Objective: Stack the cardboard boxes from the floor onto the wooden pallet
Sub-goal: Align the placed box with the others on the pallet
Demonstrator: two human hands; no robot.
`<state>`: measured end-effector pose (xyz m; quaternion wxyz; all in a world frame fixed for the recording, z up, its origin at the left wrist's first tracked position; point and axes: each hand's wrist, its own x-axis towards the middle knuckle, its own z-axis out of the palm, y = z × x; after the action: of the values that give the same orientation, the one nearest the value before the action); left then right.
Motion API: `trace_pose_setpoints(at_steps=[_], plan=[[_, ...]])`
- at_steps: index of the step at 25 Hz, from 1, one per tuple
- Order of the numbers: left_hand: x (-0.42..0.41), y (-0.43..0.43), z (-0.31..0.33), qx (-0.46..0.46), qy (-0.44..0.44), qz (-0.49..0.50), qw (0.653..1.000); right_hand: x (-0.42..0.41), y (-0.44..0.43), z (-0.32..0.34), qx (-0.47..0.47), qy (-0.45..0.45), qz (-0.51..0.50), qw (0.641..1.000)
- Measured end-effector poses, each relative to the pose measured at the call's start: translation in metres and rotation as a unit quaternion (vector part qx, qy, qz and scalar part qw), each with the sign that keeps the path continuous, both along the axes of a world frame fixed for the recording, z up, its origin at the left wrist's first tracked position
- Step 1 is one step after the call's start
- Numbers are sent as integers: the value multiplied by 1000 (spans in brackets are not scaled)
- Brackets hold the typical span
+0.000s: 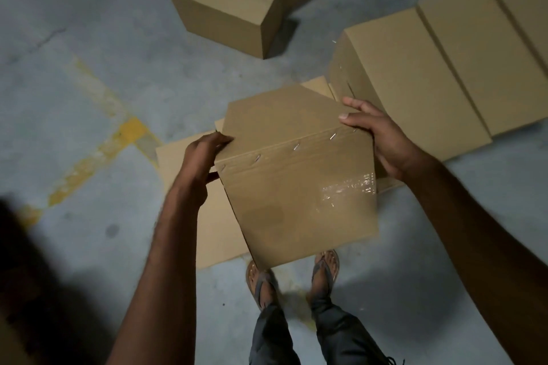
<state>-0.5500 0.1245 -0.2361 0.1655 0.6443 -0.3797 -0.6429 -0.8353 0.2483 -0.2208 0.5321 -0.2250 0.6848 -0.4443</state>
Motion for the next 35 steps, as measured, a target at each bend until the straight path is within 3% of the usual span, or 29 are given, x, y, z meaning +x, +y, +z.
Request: trace_pose_setpoints(at_steps=[5,8,11,13,15,20,24,27,30,33,35], plan=[[3,0,3,-55,52,45,996,17,-10,1,-37,101,-33,994],[-3,2,9,-242,10,70,968,25,-21,5,-30,143,-41,988],[-19,-6,21,-420,-78,-101,898,27,-32,6,-23,141,-30,989],[-34,-15,30,-486,-181,-247,818,25,-39,9,-20,112,-70,991],[-44,-20,39,-511,-261,-291,766,20,-38,4,9,90,-108,990],[-49,-35,47,-484,-330,-264,767,30,21,-45,169,35,-92,981],[-70,-40,59,-486,-237,-309,783,59,33,-53,225,56,-166,958],[-93,-48,66,-493,-217,-390,747,63,20,-46,219,31,-233,947],[-123,-73,78,-428,-290,-413,749,56,18,-50,153,-151,-292,932],[-142,-80,86,-338,-318,-509,725,56,36,-49,144,-339,-363,856],[-142,-76,94,-259,-281,-526,760,62,46,-50,146,-397,-379,823]])
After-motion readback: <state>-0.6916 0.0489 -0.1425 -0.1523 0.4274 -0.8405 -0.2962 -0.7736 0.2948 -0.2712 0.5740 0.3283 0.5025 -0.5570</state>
